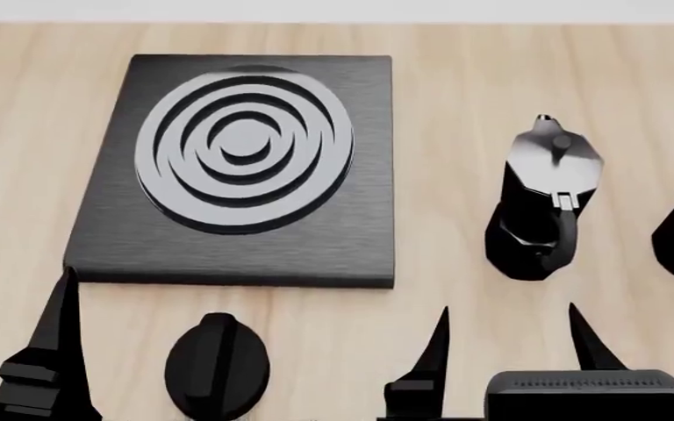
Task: Put the right moka pot on the stove.
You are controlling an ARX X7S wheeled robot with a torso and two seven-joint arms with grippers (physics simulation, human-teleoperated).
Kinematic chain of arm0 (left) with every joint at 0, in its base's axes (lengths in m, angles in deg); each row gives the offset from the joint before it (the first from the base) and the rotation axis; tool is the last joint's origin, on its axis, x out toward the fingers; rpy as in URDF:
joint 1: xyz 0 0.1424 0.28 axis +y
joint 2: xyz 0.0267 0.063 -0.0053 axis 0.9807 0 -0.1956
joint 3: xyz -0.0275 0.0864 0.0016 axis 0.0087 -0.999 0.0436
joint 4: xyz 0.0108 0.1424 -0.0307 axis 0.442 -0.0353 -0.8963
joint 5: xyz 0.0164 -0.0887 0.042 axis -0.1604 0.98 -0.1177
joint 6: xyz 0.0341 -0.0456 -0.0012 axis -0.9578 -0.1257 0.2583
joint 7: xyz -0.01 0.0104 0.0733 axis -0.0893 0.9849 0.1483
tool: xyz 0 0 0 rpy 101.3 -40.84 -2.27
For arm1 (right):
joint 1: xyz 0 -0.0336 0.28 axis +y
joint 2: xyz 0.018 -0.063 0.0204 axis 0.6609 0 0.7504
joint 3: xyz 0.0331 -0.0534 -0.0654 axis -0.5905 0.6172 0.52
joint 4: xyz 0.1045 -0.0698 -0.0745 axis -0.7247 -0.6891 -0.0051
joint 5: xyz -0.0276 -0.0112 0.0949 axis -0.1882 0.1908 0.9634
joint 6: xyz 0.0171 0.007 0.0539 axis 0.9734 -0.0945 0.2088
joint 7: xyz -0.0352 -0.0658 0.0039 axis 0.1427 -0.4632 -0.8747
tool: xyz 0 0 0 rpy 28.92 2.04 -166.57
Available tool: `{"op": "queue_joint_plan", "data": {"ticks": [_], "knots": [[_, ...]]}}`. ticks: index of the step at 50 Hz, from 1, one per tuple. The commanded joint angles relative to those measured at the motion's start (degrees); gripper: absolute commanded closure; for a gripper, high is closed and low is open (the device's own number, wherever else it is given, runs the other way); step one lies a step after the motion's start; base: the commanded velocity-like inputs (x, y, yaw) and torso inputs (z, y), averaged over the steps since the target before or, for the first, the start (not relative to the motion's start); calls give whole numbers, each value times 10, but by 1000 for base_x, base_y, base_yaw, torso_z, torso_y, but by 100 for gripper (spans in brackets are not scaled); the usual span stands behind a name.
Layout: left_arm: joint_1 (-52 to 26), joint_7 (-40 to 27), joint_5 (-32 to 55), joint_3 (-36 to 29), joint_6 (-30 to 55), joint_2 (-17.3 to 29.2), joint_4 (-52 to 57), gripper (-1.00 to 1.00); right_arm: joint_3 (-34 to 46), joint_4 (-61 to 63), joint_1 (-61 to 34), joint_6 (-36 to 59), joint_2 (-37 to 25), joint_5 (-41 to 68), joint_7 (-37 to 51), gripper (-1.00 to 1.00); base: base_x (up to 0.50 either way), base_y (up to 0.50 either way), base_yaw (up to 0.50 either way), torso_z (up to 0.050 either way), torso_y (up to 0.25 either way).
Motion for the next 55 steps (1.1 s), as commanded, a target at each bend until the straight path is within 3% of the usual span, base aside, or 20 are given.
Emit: {"op": "queue_joint_plan", "data": {"ticks": [1, 55], "knots": [[-1, -4, -1, -4, -2, 4, 1, -100, 0, 5, -2, 5, -2, 2, 3, -100, 0, 0, 0, 0, -57], [-4, -17, 12, -13, -17, 16, -6, -100, -30, 31, 8, 16, -28, 30, 5, -100, 0, 0, 0, 0, -55]]}}
